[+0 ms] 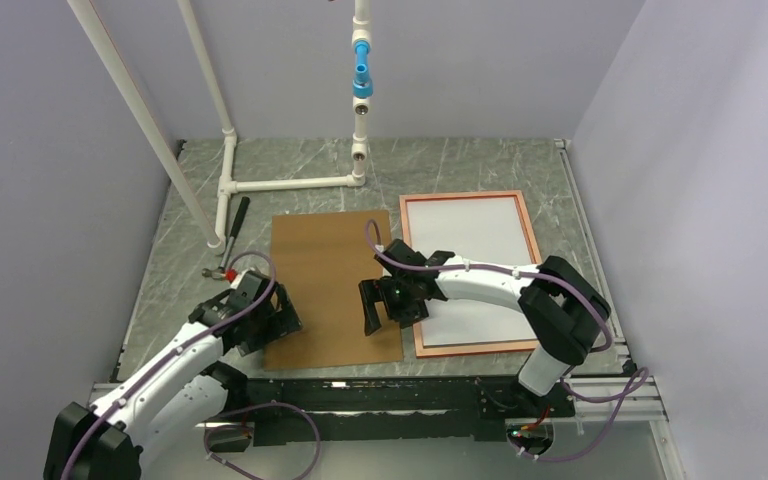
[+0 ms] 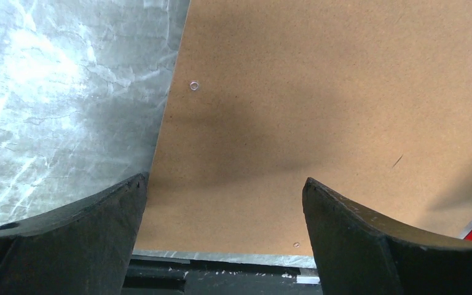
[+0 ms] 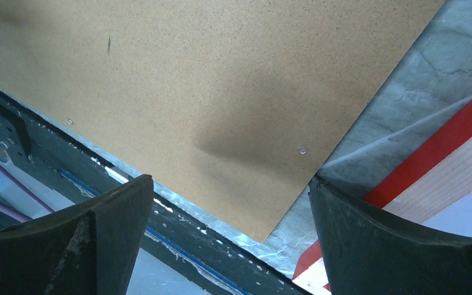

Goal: Put the photo into the frame

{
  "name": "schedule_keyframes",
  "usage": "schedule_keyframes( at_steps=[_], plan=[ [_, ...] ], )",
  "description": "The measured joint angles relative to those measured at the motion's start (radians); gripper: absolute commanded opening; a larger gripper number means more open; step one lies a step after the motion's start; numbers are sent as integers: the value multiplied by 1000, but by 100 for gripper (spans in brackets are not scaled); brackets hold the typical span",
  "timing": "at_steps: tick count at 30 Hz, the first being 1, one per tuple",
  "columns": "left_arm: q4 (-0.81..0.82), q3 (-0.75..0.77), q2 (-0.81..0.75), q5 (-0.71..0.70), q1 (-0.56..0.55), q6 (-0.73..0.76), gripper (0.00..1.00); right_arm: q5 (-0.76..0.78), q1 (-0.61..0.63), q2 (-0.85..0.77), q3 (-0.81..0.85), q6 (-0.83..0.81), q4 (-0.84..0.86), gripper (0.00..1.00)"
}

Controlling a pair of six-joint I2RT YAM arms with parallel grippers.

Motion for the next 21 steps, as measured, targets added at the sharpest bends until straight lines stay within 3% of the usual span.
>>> schedule_keyframes(
  at_steps=[11,21],
  plan=[
    [8,88,150,-17,20,71,99,-59,-60,28,23,0,-23,100],
    [111,88,233,45,219,179,100,-77,-169,47,43,-24,-19,100]
  ],
)
